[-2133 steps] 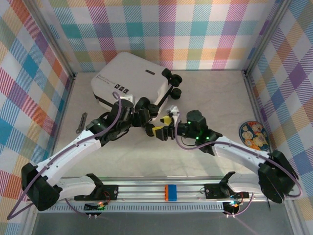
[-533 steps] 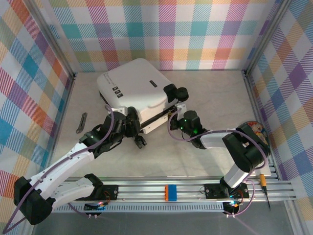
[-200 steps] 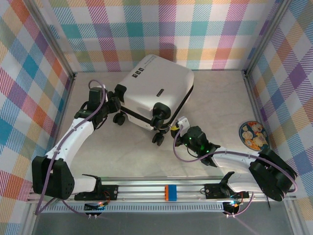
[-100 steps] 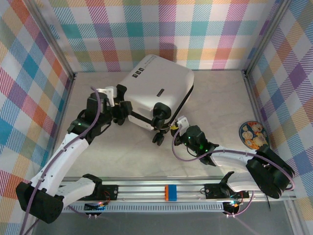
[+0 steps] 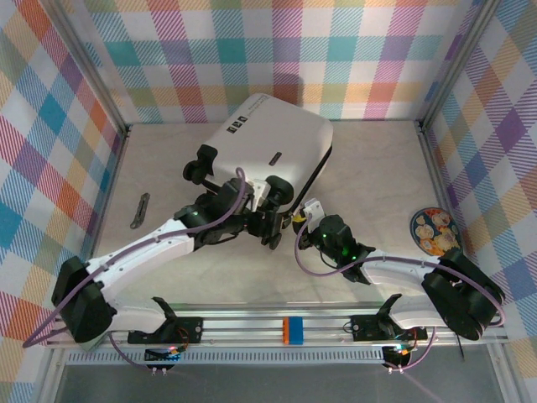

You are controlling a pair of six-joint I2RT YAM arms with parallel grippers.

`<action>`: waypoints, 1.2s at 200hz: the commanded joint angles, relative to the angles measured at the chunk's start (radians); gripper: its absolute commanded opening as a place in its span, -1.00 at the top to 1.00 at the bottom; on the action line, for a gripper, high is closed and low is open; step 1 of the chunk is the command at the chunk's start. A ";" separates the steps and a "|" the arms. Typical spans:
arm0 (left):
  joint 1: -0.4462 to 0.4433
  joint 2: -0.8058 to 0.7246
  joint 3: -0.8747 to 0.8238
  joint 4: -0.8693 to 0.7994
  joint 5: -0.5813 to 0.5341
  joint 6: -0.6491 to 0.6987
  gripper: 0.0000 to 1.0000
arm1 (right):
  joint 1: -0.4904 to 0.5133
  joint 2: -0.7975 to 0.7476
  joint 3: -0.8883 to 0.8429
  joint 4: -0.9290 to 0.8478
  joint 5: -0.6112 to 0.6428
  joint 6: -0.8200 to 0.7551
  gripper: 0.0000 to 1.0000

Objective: Pack the luggage

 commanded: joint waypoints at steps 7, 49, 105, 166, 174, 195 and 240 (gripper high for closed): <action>-0.041 0.034 0.071 0.000 -0.068 0.031 -0.51 | -0.011 -0.016 0.029 0.029 0.018 0.016 1.00; -0.060 0.091 0.116 -0.019 -0.140 0.034 -0.50 | -0.011 -0.027 0.018 0.029 0.017 0.017 1.00; -0.065 0.135 0.145 -0.026 -0.169 0.034 -0.37 | -0.011 -0.048 0.013 -0.001 0.014 0.010 1.00; -0.077 0.174 0.172 -0.039 -0.183 0.041 0.28 | -0.011 -0.053 0.007 -0.004 0.014 0.004 1.00; -0.078 0.174 0.173 -0.041 -0.187 0.042 0.37 | -0.011 -0.052 0.009 -0.002 0.014 0.003 1.00; -0.085 0.164 0.167 -0.043 -0.191 0.046 0.54 | -0.016 -0.044 0.015 -0.001 0.013 -0.004 1.00; -0.094 0.123 0.139 -0.027 -0.193 0.052 0.76 | -0.053 -0.020 0.034 0.006 -0.020 -0.013 1.00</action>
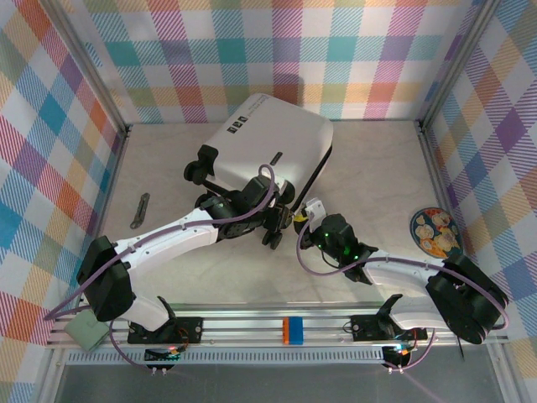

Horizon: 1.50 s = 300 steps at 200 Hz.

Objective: Pack the luggage

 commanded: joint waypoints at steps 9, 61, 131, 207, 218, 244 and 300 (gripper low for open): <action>-0.028 -0.053 -0.018 0.009 0.004 0.016 0.79 | -0.043 0.013 0.039 0.036 0.004 -0.013 1.00; -0.031 -0.142 -0.099 0.051 0.010 0.020 0.89 | -0.161 0.050 0.077 -0.017 0.021 0.033 1.00; -0.031 -0.229 -0.187 0.064 0.012 0.030 0.93 | -0.270 0.085 0.117 -0.063 0.007 0.052 1.00; -0.029 -0.445 -0.303 -0.023 -0.127 0.005 0.94 | -0.720 0.333 0.432 -0.201 -0.205 0.292 1.00; -0.025 -0.453 -0.305 -0.045 -0.177 -0.002 0.94 | -0.714 0.319 0.424 -0.191 -0.231 0.287 1.00; 0.021 -0.434 -0.310 -0.069 -0.251 -0.018 0.91 | -0.673 0.252 0.387 -0.211 -0.241 0.233 1.00; 0.207 -0.445 -0.343 -0.051 -0.237 -0.027 0.75 | -0.600 0.053 0.258 -0.277 -0.240 0.169 1.00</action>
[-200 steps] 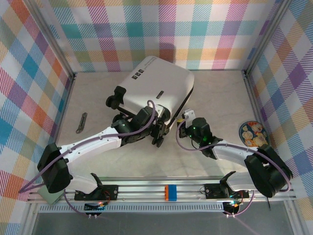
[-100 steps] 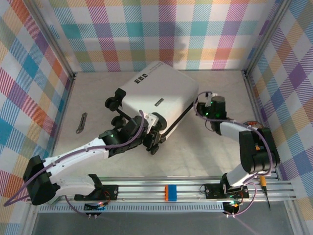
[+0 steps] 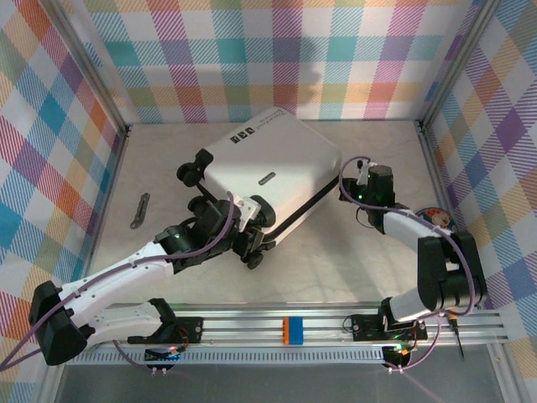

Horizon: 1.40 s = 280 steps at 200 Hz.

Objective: Pack the luggage

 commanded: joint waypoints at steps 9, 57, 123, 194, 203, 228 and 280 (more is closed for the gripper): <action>0.196 -0.040 -0.028 -0.021 -0.291 -0.149 0.66 | 0.025 -0.153 -0.054 0.008 0.067 -0.044 1.00; 0.350 0.002 -0.029 0.009 -0.263 -0.160 0.07 | 0.133 -0.300 -0.168 -0.030 0.114 -0.048 1.00; 0.531 0.098 0.057 0.052 -0.184 -0.135 -0.16 | 0.241 -0.338 -0.240 -0.012 0.134 -0.045 1.00; 0.647 0.213 0.235 0.030 -0.064 -0.163 -0.16 | 0.346 -0.315 -0.236 0.015 0.172 -0.060 1.00; 0.647 0.176 0.225 0.018 -0.040 -0.186 -0.21 | 0.346 -0.314 -0.239 0.020 0.174 -0.062 1.00; 0.646 0.065 0.174 -0.009 0.035 -0.277 -0.41 | 0.347 -0.308 -0.242 0.028 0.173 -0.061 1.00; 0.632 -0.138 -0.056 0.151 0.189 -0.596 -0.57 | 0.355 -0.299 -0.247 0.040 0.170 -0.061 1.00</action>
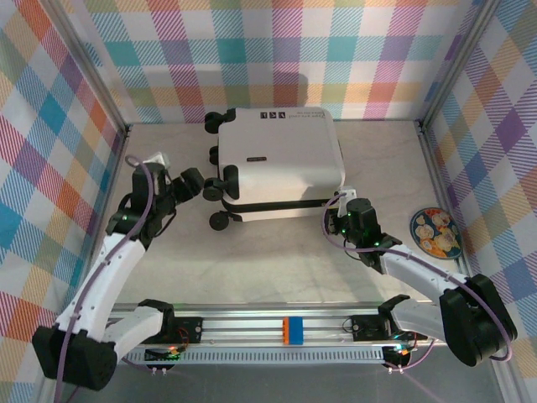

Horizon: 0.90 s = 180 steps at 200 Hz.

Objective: Pack the luggage

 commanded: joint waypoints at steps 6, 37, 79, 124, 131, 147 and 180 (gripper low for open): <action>-0.014 -0.061 -0.122 0.089 0.097 -0.240 -0.58 | 0.022 0.003 -0.005 0.074 -0.040 -0.012 1.00; -0.046 -0.081 -0.212 0.245 0.118 -0.367 -0.62 | 0.028 0.002 -0.002 0.071 -0.040 -0.016 1.00; -0.124 -0.051 -0.277 0.408 0.082 -0.470 -0.68 | 0.033 0.004 -0.004 0.067 -0.033 -0.014 1.00; -0.212 0.072 -0.289 0.529 -0.007 -0.548 -0.72 | 0.041 -0.001 -0.006 0.061 -0.029 -0.014 1.00; -0.224 0.091 -0.285 0.537 -0.022 -0.560 -0.72 | 0.042 -0.005 -0.005 0.058 -0.027 -0.015 1.00; -0.253 0.124 -0.275 0.537 -0.096 -0.574 -0.72 | 0.045 -0.015 -0.007 0.051 -0.024 -0.017 1.00; -0.266 0.163 -0.277 0.528 -0.225 -0.655 -0.61 | 0.056 -0.042 -0.023 0.052 -0.021 -0.010 1.00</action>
